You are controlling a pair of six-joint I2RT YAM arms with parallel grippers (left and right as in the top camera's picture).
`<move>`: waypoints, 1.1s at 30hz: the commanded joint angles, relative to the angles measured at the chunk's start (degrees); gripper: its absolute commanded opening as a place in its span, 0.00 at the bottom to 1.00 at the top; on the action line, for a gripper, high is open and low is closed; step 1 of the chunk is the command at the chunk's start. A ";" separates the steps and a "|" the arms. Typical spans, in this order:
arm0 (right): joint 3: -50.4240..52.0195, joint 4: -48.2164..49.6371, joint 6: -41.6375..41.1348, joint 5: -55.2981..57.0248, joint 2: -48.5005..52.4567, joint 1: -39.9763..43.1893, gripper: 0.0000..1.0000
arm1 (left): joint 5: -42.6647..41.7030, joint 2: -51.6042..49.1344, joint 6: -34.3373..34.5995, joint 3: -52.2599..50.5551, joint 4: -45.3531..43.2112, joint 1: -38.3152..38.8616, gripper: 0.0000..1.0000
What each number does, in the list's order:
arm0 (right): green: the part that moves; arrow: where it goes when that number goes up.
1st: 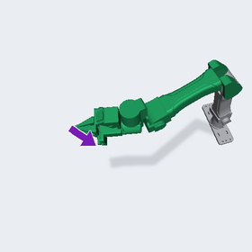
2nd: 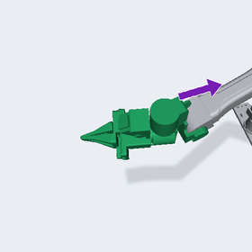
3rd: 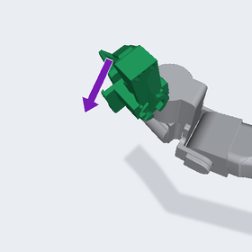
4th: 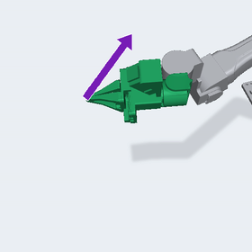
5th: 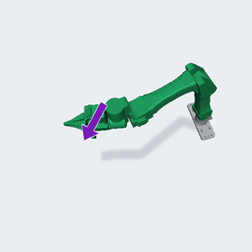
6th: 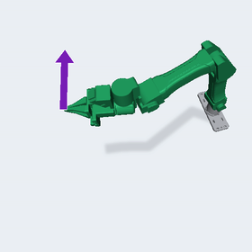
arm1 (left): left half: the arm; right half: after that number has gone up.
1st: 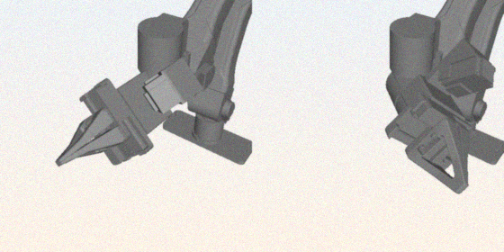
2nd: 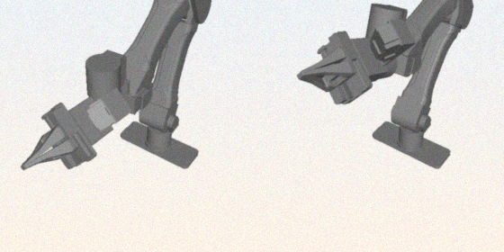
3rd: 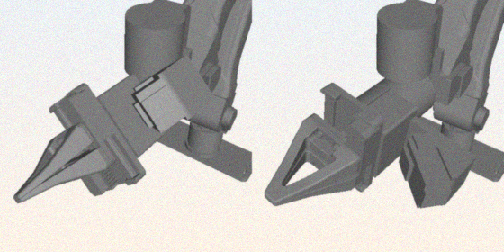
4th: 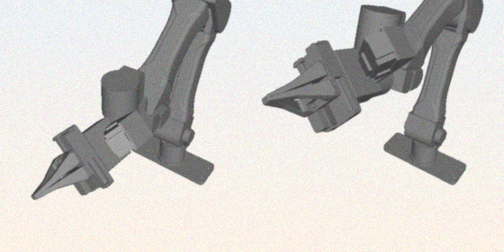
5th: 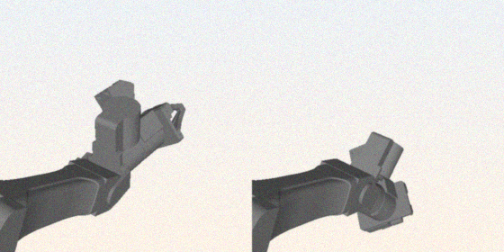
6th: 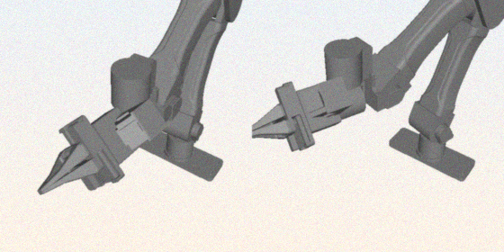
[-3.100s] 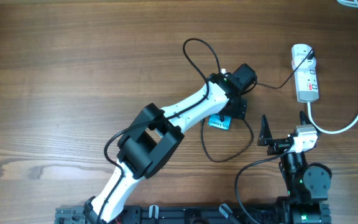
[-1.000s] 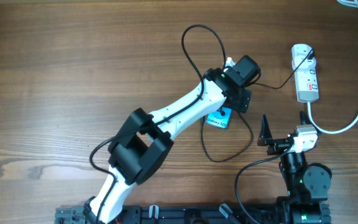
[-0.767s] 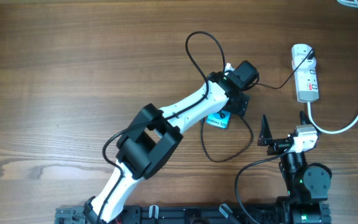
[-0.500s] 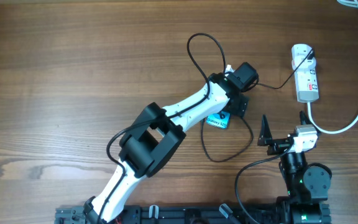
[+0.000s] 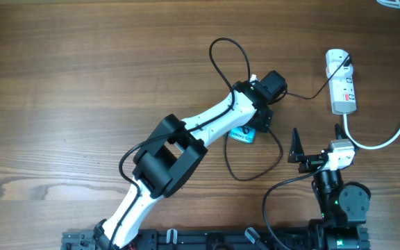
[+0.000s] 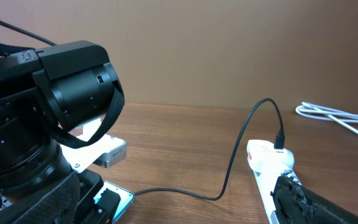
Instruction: Plug charger to phone and switch on socket
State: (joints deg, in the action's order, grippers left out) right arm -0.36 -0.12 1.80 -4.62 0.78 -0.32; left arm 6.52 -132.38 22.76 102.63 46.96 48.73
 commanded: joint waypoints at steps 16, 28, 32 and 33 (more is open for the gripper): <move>0.07 0.17 0.15 0.76 -0.50 0.24 1.00 | -1.73 5.16 0.42 -0.17 1.51 -1.25 0.75; 0.07 0.20 0.15 0.76 -0.50 0.24 1.00 | -22.01 13.99 4.61 -0.17 7.15 -10.16 0.73; 0.07 0.17 0.15 0.76 -0.50 0.24 1.00 | -22.14 14.36 4.90 -0.17 10.12 -15.61 0.71; 0.07 0.17 0.15 0.76 -0.50 0.24 1.00 | -21.66 14.36 4.83 -0.17 11.02 -17.25 0.71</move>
State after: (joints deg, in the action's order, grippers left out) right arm -0.36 -0.10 1.83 -4.62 0.78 -0.32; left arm -12.93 -120.53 26.50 102.28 56.14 36.25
